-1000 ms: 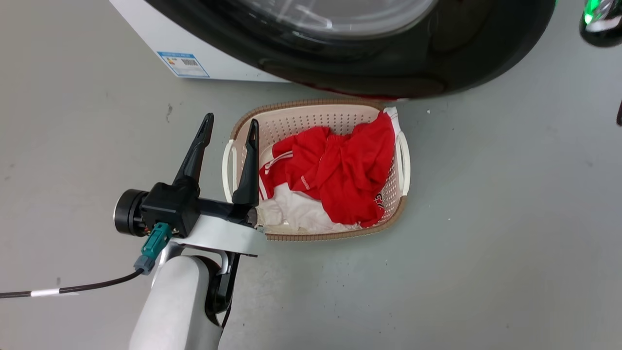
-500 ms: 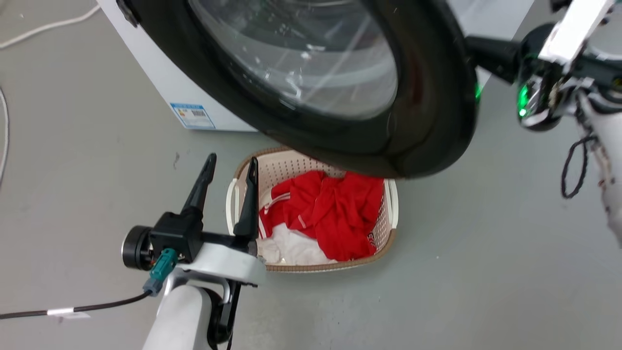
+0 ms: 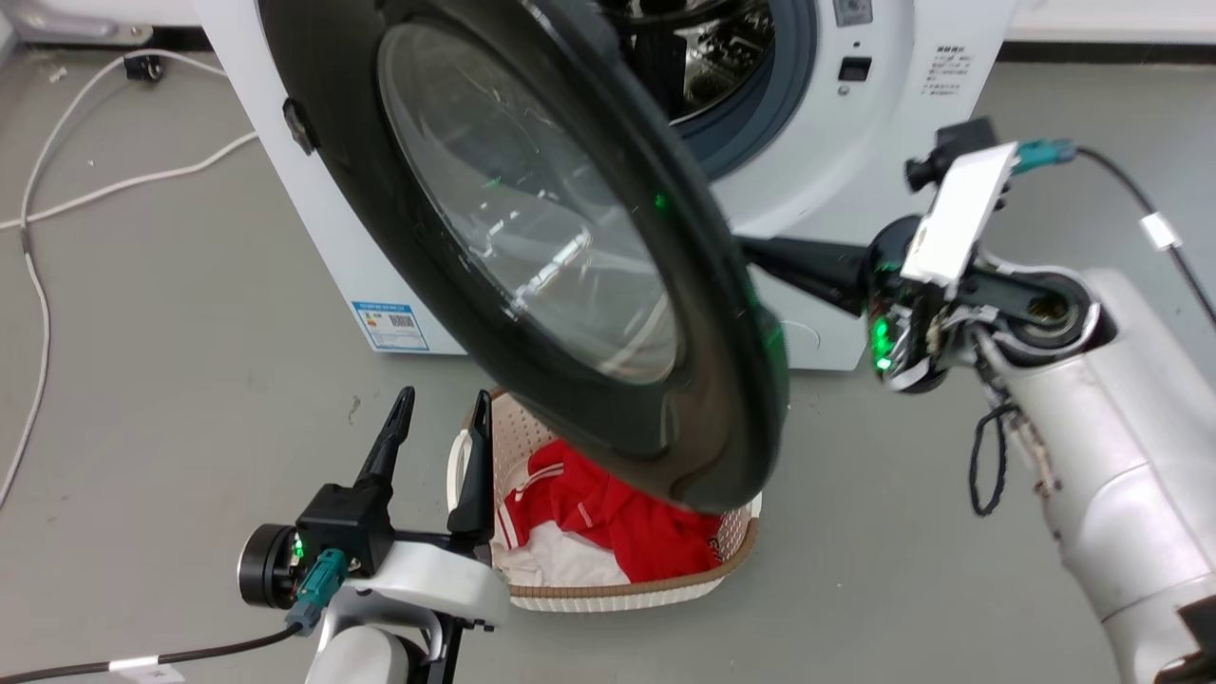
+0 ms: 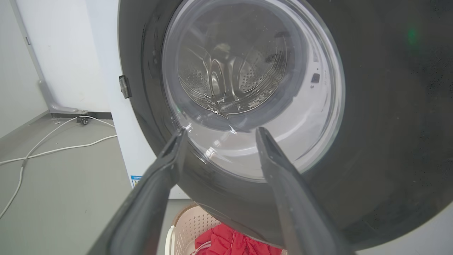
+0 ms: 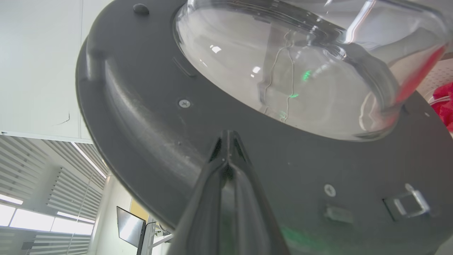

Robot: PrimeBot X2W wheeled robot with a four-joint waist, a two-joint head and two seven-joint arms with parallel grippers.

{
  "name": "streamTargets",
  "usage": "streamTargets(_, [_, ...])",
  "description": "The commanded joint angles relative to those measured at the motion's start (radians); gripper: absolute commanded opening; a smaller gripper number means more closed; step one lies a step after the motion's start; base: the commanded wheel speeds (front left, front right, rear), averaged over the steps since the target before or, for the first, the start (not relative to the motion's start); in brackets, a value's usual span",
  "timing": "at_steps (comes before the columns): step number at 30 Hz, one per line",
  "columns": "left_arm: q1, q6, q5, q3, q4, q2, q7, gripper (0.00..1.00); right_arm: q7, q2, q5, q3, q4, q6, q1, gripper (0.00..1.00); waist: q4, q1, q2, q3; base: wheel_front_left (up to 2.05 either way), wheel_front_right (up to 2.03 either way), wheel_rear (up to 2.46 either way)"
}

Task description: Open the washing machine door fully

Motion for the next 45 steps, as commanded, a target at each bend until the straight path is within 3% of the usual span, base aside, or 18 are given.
streamTargets(1, [0.017,0.004,0.004,0.002,0.004,0.001,-0.003,1.00,0.000,0.024,0.008,0.010,-0.018,0.000,0.032,0.00,-0.002,0.0002,0.0000,-0.021,0.00,0.00,0.00])
streamTargets(22, [0.049,0.014,-0.006,0.003,0.004,0.001,-0.003,1.00,-0.065,0.119,-0.027,0.086,-0.190,0.000,0.192,0.00,0.005,0.0002,0.0000,-0.065,0.00,0.00,0.00])
streamTargets(32, [0.057,0.017,-0.006,0.011,0.002,0.001,-0.003,1.00,-0.393,0.081,-0.163,0.011,-0.222,0.000,0.261,0.00,-0.007,0.0002,0.0000,-0.069,0.00,0.00,0.00])
streamTargets(45, [0.092,0.015,-0.004,0.032,0.008,0.001,-0.003,1.00,-0.771,-0.016,-0.240,-0.135,-0.409,0.000,0.632,0.00,-0.026,0.0002,0.0000,-0.117,0.00,0.00,0.00])
